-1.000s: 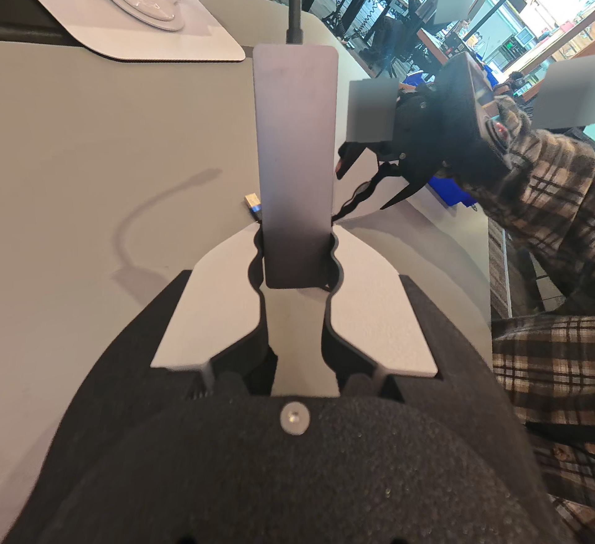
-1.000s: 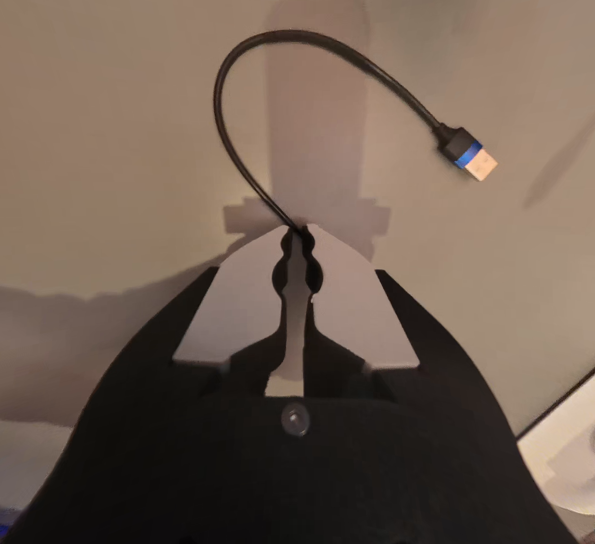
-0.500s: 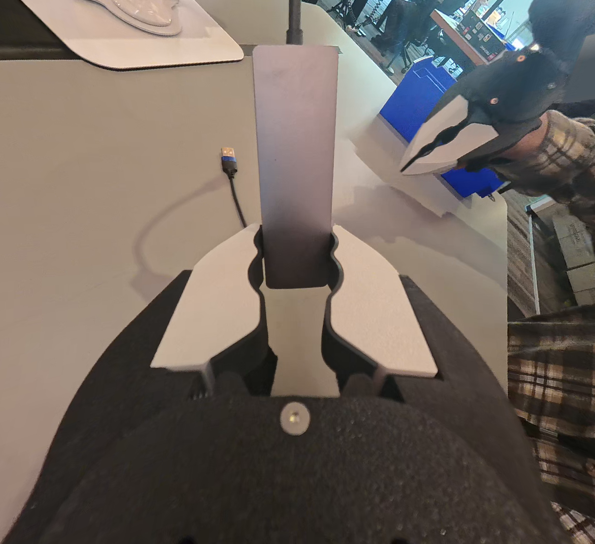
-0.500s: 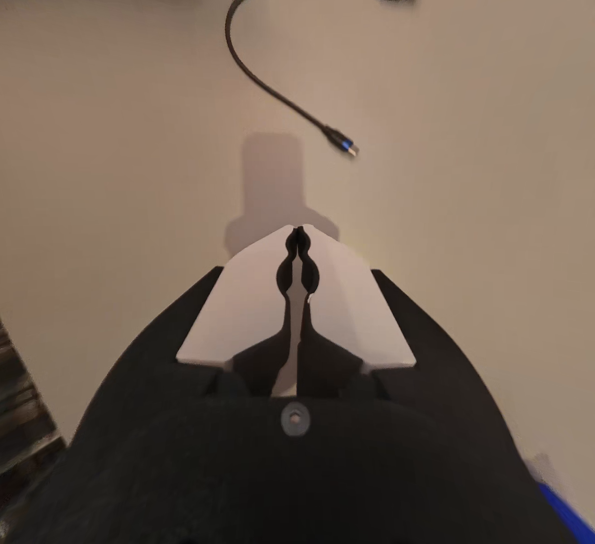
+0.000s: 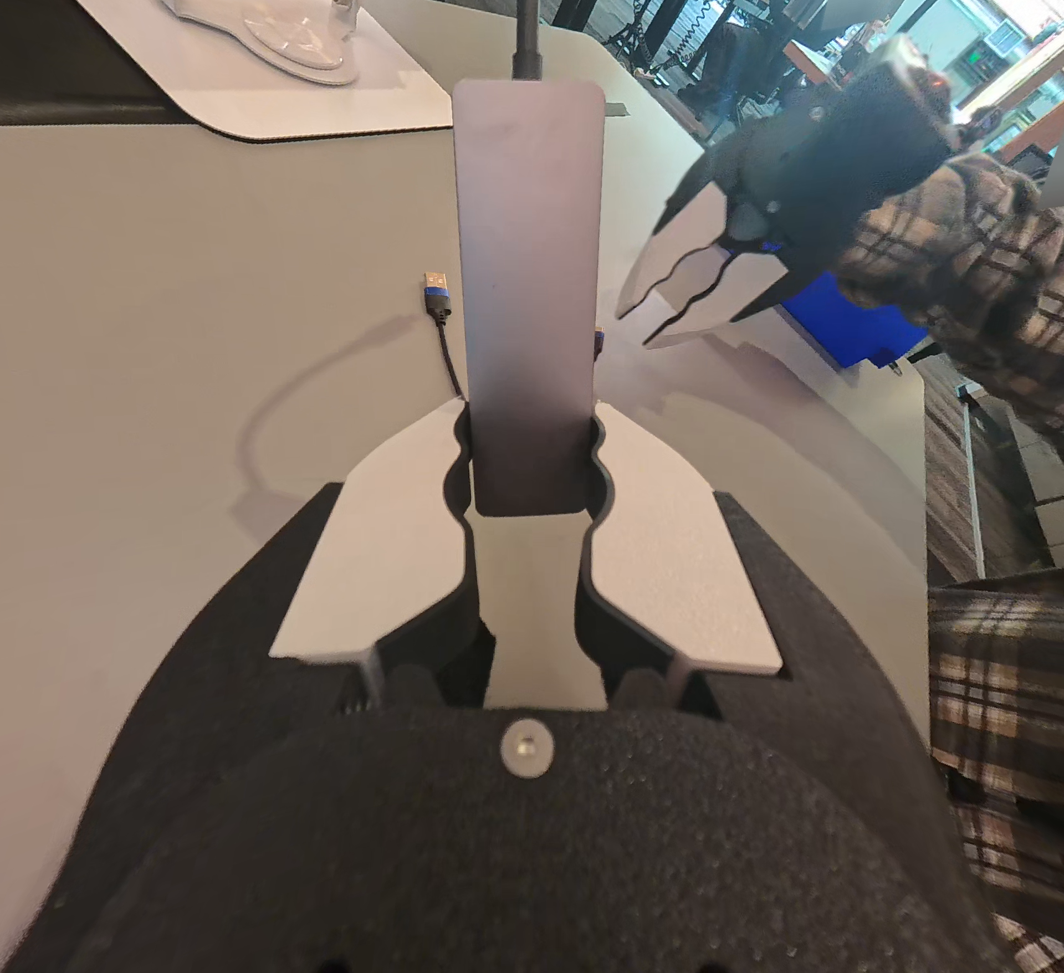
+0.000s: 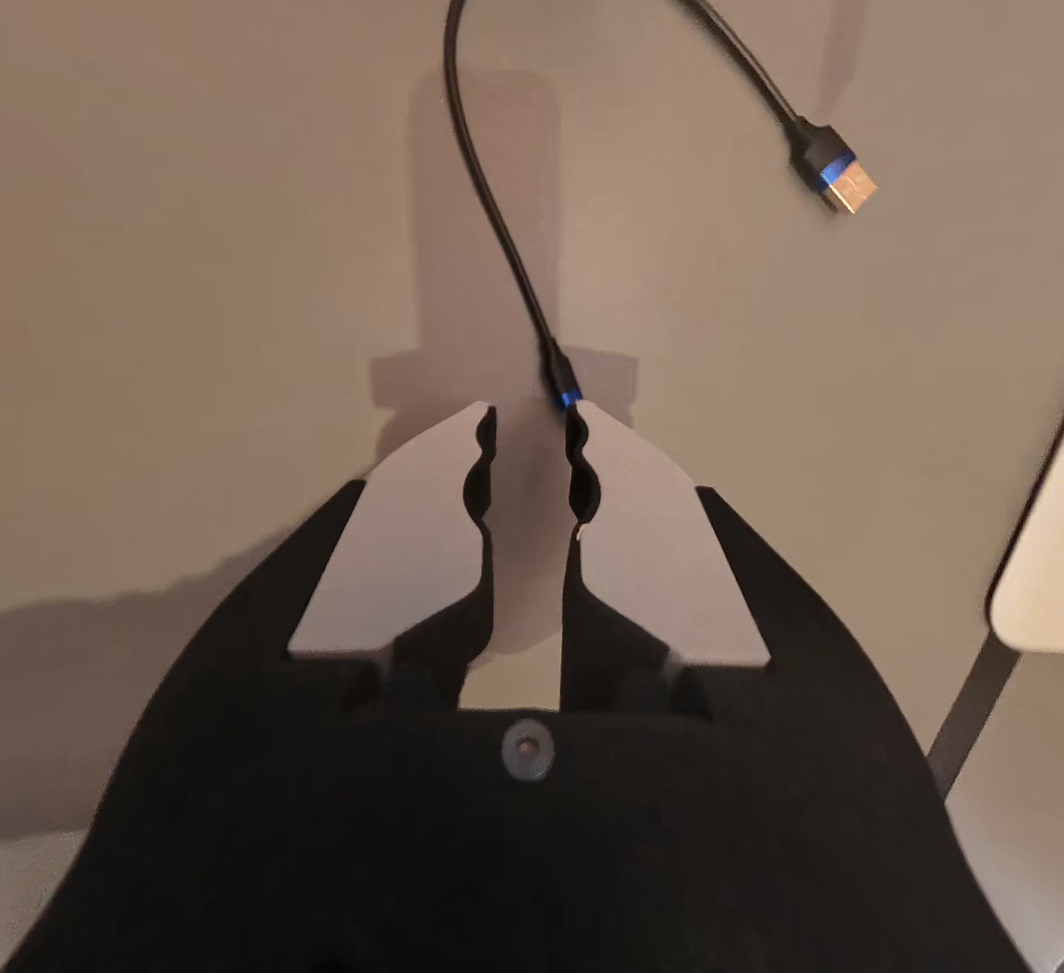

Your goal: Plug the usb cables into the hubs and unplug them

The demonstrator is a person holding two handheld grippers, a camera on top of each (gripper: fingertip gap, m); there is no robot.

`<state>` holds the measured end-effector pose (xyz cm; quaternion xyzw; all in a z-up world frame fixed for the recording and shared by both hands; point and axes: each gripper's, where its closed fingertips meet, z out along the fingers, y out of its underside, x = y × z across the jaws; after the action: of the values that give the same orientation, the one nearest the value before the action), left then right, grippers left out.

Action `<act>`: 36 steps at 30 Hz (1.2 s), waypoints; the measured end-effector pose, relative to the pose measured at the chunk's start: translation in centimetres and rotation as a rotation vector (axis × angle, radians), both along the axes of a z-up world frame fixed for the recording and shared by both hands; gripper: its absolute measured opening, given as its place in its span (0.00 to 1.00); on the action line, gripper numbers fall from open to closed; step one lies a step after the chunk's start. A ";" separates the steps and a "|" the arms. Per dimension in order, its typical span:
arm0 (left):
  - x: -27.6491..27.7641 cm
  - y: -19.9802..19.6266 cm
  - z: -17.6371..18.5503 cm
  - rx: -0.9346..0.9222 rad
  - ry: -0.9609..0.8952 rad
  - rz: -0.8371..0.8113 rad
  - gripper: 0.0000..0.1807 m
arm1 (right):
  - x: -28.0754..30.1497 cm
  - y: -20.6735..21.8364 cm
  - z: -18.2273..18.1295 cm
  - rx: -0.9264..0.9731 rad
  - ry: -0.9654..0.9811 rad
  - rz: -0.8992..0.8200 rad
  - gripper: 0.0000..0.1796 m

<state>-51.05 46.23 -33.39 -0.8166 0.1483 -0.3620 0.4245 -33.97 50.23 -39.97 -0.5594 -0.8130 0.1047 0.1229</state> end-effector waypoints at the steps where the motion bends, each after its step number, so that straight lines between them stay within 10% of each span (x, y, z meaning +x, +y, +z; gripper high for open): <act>1: 0.0 0.0 -0.1 -0.004 0.003 0.000 0.20 | -0.5 0.2 -0.5 -0.009 -0.021 0.019 0.12; 10: -0.8 0.3 -0.4 -0.014 -0.007 0.022 0.20 | -0.7 0.9 -2.5 -0.010 -0.191 -0.023 0.05; 26: 1.4 -0.2 -0.2 0.000 0.010 -0.020 0.20 | 11.2 -5.5 -0.2 -0.270 0.288 -1.150 0.05; 32: 1.4 0.0 -0.7 -0.006 0.014 -0.024 0.20 | 5.6 -10.4 -0.4 -0.502 0.327 -1.056 0.15; 36: 0.8 0.1 -0.8 -0.009 0.004 -0.011 0.20 | 3.9 -9.7 1.9 -0.301 0.248 -0.512 0.24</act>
<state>-50.23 46.38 -34.22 -0.8184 0.1519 -0.3632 0.4185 -30.10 40.52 -38.12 -0.7406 -0.6000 0.2570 0.1594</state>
